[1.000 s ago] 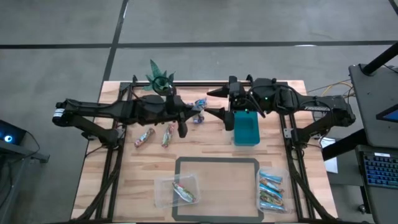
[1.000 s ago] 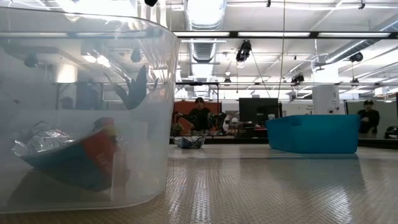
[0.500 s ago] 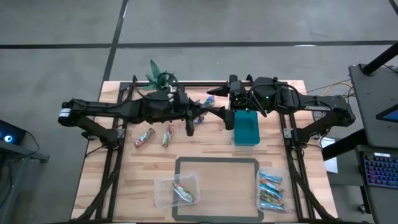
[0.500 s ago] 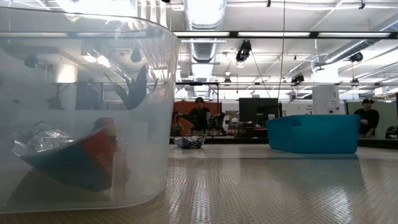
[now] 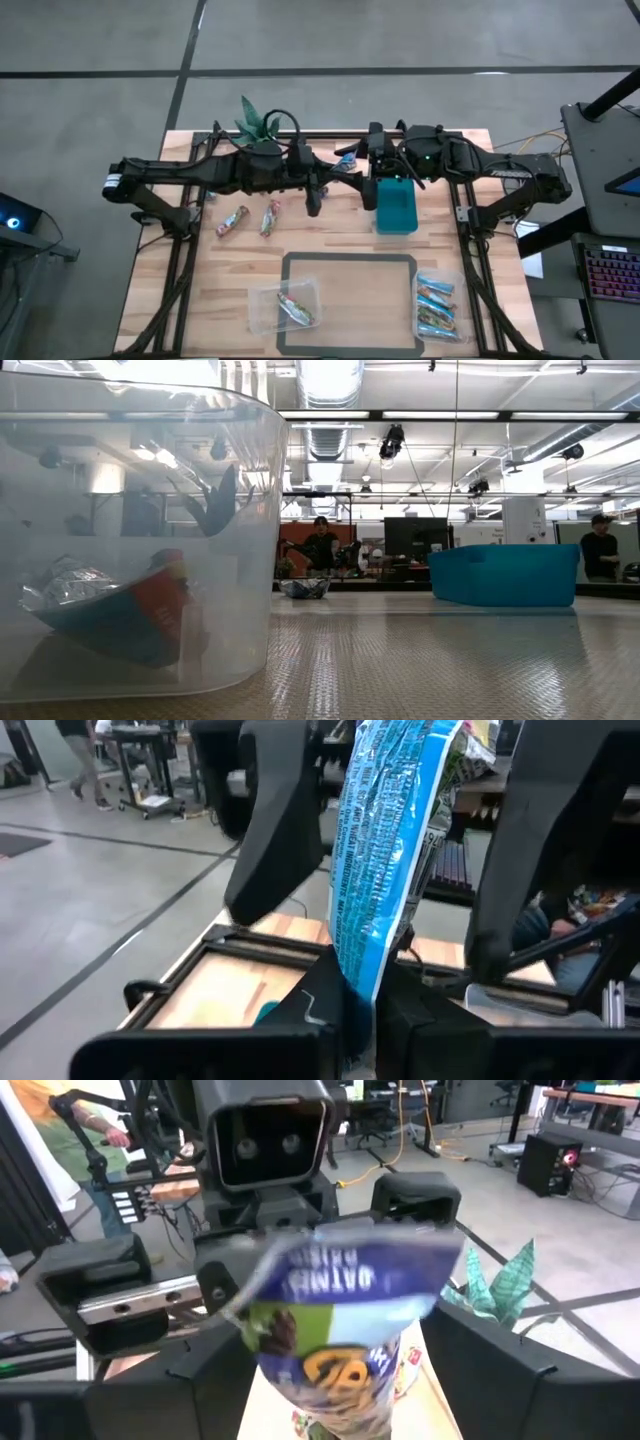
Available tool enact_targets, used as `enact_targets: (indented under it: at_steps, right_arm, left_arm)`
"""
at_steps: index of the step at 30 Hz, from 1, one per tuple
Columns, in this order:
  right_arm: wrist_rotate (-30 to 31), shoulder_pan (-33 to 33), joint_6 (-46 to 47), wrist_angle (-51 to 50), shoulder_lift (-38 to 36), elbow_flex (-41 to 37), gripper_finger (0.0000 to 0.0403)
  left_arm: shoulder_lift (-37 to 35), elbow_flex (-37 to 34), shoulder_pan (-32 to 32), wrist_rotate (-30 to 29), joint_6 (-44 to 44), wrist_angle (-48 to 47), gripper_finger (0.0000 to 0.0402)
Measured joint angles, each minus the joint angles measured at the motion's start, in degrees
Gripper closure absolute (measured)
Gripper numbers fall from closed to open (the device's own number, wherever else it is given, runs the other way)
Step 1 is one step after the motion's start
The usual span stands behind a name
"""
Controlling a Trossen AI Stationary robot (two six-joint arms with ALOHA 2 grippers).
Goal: Pick and place Granola Bars by type
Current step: Put the bottom left blue granola bar into the blue bin
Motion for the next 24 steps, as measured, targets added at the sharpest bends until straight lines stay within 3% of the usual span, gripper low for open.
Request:
enact_targets:
  at_steps: [12,24]
  right_arm:
    - [0.0,0.0,-0.1,-2.2,-0.3,0.0,0.0176]
    - [0.2,0.0,-0.5,-2.7,-0.4,0.0,0.0279]
  left_arm:
    - [-0.3,-0.7,0.2,-0.5,-0.7,-0.6,0.0396]
    - [-0.3,-0.7,0.2,-1.0,-1.3,-1.8,0.0396]
